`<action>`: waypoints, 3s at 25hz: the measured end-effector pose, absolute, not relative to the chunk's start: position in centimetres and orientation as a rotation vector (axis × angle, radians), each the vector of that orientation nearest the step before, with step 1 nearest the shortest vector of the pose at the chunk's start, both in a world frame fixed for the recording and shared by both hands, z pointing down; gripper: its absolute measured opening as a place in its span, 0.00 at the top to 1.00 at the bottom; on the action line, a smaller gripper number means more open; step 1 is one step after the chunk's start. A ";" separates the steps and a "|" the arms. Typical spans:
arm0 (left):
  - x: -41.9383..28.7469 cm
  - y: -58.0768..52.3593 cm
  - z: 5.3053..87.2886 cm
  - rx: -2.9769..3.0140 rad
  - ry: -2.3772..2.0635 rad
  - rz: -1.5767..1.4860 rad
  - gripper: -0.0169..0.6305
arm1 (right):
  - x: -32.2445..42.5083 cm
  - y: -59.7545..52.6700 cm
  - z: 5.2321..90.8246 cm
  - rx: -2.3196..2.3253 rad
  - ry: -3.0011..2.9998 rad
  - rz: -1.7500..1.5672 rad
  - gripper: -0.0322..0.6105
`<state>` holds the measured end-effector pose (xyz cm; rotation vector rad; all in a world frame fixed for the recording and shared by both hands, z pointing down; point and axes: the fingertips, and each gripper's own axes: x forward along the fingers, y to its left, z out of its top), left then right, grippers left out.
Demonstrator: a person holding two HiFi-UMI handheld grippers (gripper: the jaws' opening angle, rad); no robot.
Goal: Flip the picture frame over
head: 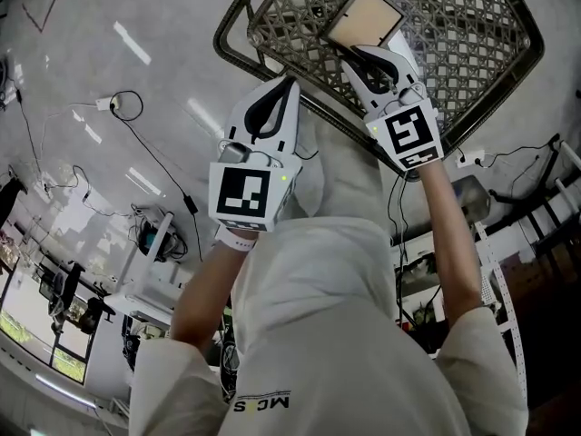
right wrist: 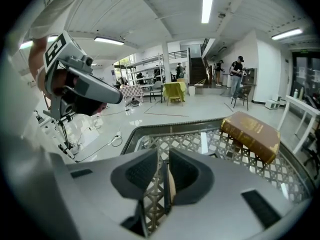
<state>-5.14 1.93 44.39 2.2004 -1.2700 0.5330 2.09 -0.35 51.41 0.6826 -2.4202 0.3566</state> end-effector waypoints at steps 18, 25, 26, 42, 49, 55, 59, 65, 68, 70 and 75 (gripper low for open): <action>-5.3 1.1 47.4 2.190 -1.240 0.575 0.94 | 2.2 -0.1 57.1 0.651 -2.314 0.352 0.81; -5.3 1.5 47.9 2.184 -1.221 0.585 0.94 | 2.2 0.0 58.6 0.624 -2.251 0.334 0.81; -5.3 1.6 47.9 2.183 -1.220 0.585 0.94 | 2.2 0.0 58.8 0.618 -2.244 0.331 0.81; -6.1 2.4 48.4 2.170 -1.210 0.596 0.94 | 2.2 0.2 60.5 0.596 -2.163 0.310 0.86; -6.5 2.6 48.3 2.174 -1.213 0.594 0.94 | 2.2 0.3 60.5 0.614 -2.163 0.360 0.86; -6.6 2.4 48.1 2.181 -1.215 0.590 0.94 | 2.1 0.5 60.1 0.616 -2.180 0.398 0.86; -6.8 2.3 47.9 2.175 -1.228 0.580 0.94 | 2.2 0.8 59.4 0.627 -2.202 0.455 0.86; -7.0 2.0 47.8 2.175 -1.240 0.577 0.94 | 2.4 1.1 58.1 0.633 -2.239 0.530 0.87; -7.0 2.0 47.8 2.170 -1.243 0.572 0.94 | 2.5 1.4 57.4 0.633 -2.252 0.560 0.87; -6.8 2.0 47.7 2.171 -1.242 0.572 0.94 | 2.4 1.5 56.9 0.632 -2.263 0.583 0.87; -6.4 1.7 47.4 2.176 -1.241 0.567 0.94 | 2.2 1.9 55.6 0.613 -2.304 0.643 0.86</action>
